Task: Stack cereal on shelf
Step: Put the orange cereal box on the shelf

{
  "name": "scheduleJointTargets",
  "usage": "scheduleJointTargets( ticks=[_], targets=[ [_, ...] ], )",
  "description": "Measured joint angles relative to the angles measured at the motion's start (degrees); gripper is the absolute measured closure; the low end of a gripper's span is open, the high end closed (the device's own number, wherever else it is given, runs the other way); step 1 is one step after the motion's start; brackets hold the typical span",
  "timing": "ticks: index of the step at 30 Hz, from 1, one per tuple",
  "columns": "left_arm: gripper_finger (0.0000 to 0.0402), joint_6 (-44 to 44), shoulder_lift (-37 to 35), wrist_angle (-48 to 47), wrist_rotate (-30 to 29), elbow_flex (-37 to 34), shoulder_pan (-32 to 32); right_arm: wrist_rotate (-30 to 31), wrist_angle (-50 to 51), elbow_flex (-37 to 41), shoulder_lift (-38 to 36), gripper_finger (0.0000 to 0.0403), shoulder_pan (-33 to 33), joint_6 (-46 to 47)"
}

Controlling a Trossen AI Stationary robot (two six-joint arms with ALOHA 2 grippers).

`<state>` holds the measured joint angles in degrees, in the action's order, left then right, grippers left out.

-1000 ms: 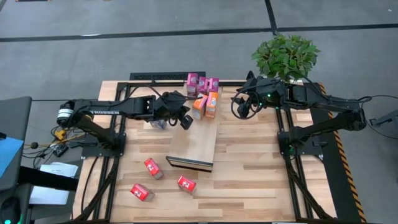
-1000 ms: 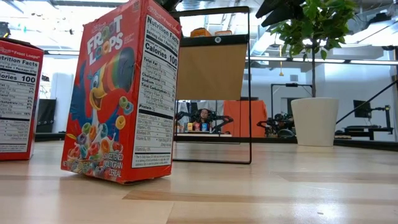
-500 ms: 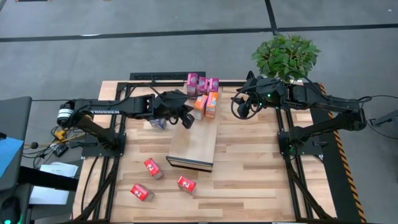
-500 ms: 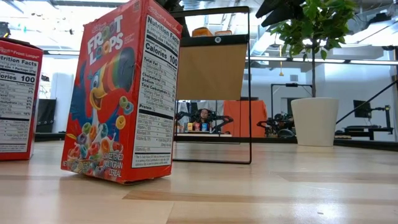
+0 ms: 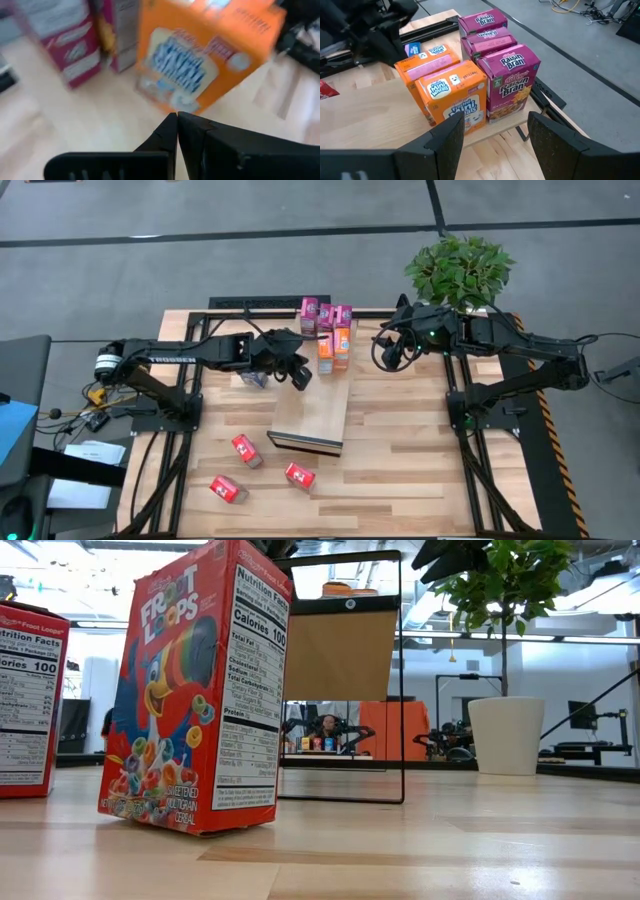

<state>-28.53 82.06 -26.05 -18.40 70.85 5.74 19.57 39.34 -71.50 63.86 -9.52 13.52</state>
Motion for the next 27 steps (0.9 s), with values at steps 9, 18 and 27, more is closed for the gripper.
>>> scheduleJointTargets(
  ticks=[9,18,27],
  targets=[
    [0.0401,0.68,2.11,9.42,5.11,0.06,-4.08,0.0,0.41,0.0,0.0,0.0158,0.0,0.0],
    [0.0401,2.08,5.44,10.33,0.27,-0.02,-4.66,0.0,1.08,0.0,0.0,0.0158,0.0,0.0],
    [0.0401,3.47,5.22,10.09,-2.5,-0.02,-3.85,0.0,1.48,0.0,0.0,0.0158,0.0,-0.51]
  ],
)
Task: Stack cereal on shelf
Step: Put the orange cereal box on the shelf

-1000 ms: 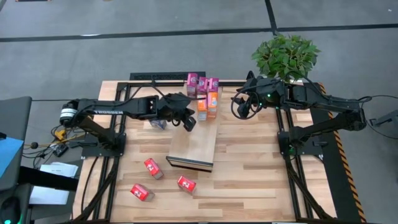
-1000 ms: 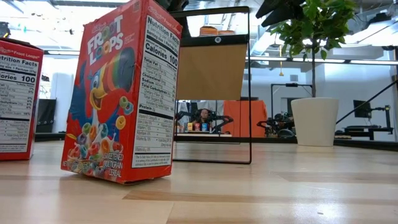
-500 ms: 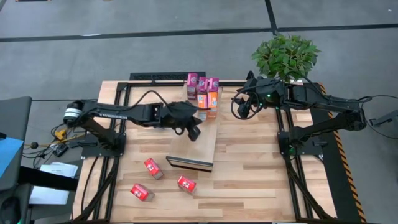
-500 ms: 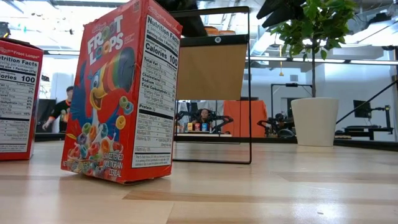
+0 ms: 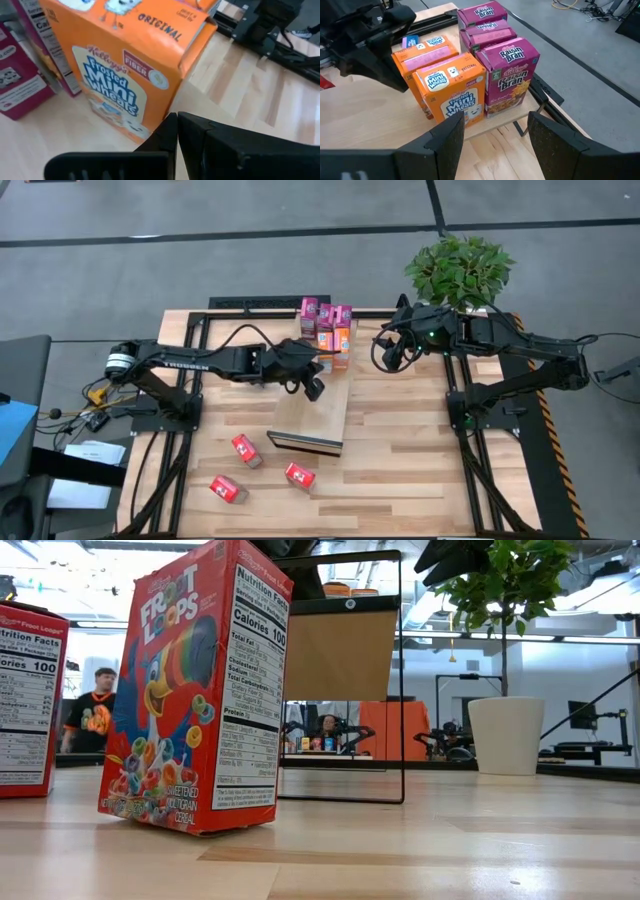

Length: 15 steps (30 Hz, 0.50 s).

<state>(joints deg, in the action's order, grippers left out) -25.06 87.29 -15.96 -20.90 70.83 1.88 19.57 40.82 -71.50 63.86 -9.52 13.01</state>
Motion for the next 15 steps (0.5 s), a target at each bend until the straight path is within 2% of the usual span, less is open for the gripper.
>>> scheduleJointTargets(
  ticks=[11,15],
  targets=[
    [0.0401,1.97,0.0,-0.13,-2.31,0.0,0.75,0.0,0.0,0.0,0.0,0.0158,0.0,0.01],
    [0.0401,1.53,0.0,-0.11,-1.31,0.0,0.75,0.0,-0.02,0.0,0.0,0.0158,0.0,0.18]
  ],
)
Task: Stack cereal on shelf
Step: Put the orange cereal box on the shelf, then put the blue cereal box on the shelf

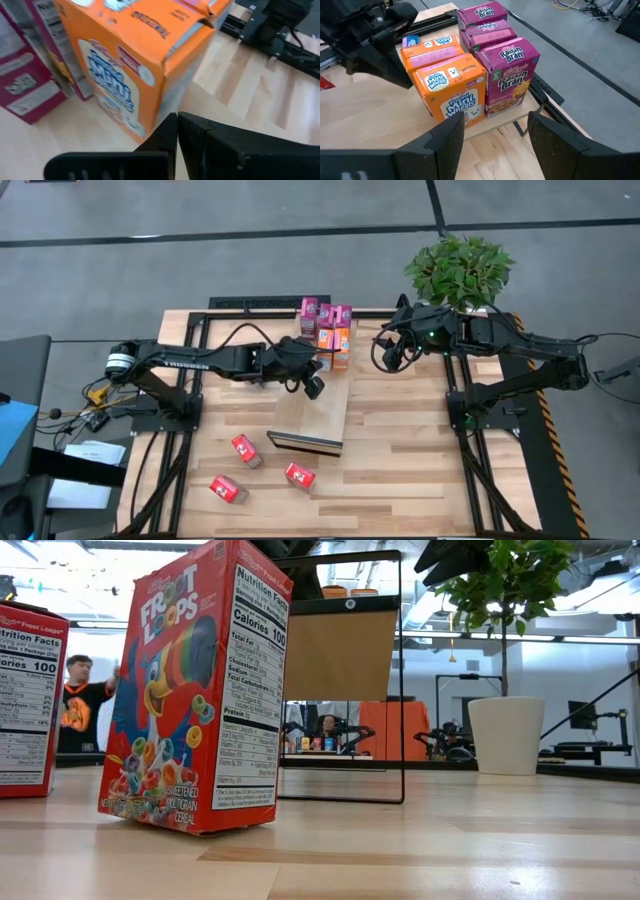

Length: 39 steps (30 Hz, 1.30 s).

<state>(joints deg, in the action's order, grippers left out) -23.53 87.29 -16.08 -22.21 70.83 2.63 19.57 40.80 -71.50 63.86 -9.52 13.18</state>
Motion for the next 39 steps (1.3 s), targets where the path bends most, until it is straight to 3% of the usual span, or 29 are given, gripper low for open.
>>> scheduleJointTargets(
  ticks=[3,18,23,31,39],
  targets=[
    [0.0401,-0.96,0.0,-0.04,2.06,0.0,-0.13,0.0,-0.09,0.0,0.04,0.0158,0.0,1.61],
    [0.0402,-0.33,-0.07,-2.99,0.91,0.02,-0.35,0.0,-0.7,0.07,10.41,0.0158,3.18,1.91],
    [0.0401,2.06,-0.07,-2.44,-2.56,0.02,-0.19,0.0,-0.73,0.04,10.45,0.0158,3.54,1.8],
    [0.0401,2.3,-0.07,-0.36,-2.44,0.04,0.37,-0.02,-0.35,0.04,9.9,0.0158,3.5,1.8],
    [0.0402,1.43,-3.14,-7.06,5.63,0.04,-0.44,-0.15,-0.36,0.04,9.77,0.0158,3.5,1.82]
  ],
)
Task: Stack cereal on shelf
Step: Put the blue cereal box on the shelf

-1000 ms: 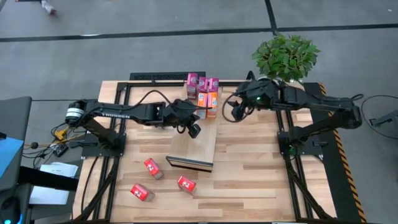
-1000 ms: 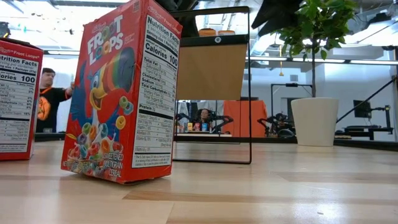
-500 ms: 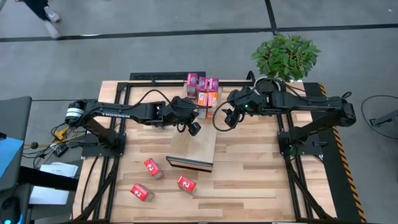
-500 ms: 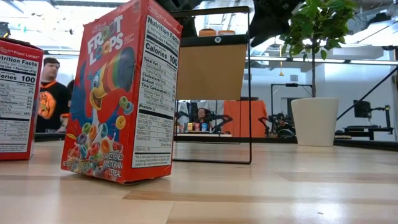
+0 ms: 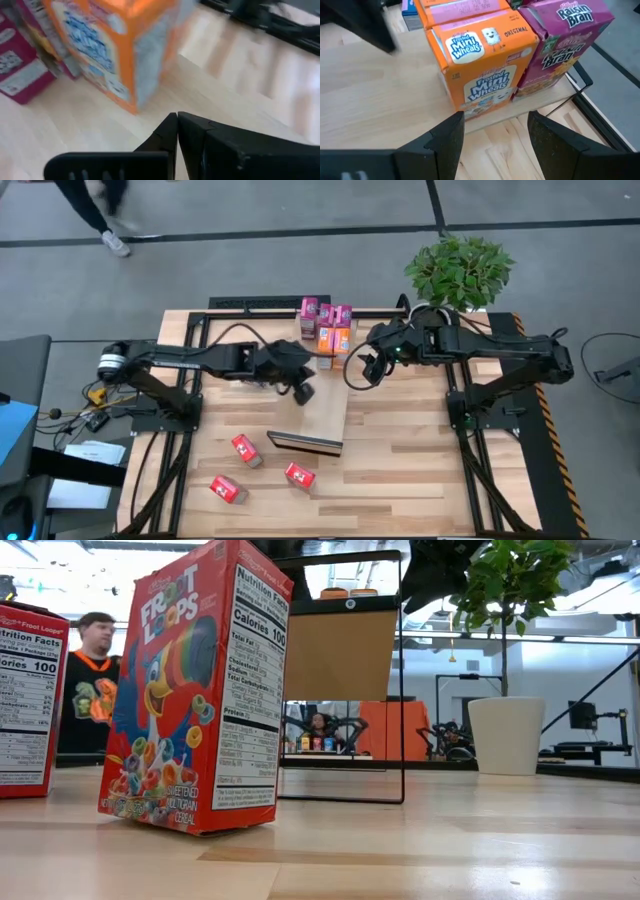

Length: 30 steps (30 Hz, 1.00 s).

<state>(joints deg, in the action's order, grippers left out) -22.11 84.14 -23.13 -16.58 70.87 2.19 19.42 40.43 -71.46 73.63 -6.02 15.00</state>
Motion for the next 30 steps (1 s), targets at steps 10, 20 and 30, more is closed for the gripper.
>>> scheduleJointTargets(
  ticks=[10,20,30],
  targets=[
    [0.0336,3.27,-16.32,-23.11,23.02,0.07,-4.52,0.0,0.62,-0.04,-1.36,0.0158,-0.09,-0.48],
    [0.0141,4.75,-23.53,-45.6,5.76,0.04,-11.08,0.04,0.37,-0.04,-1.35,0.0158,-0.27,-0.7],
    [0.0098,28.26,-22.35,-41.13,0.56,-2.68,1.51,0.15,0.23,-0.04,-1.33,0.0158,-0.55,-0.46]
  ],
)
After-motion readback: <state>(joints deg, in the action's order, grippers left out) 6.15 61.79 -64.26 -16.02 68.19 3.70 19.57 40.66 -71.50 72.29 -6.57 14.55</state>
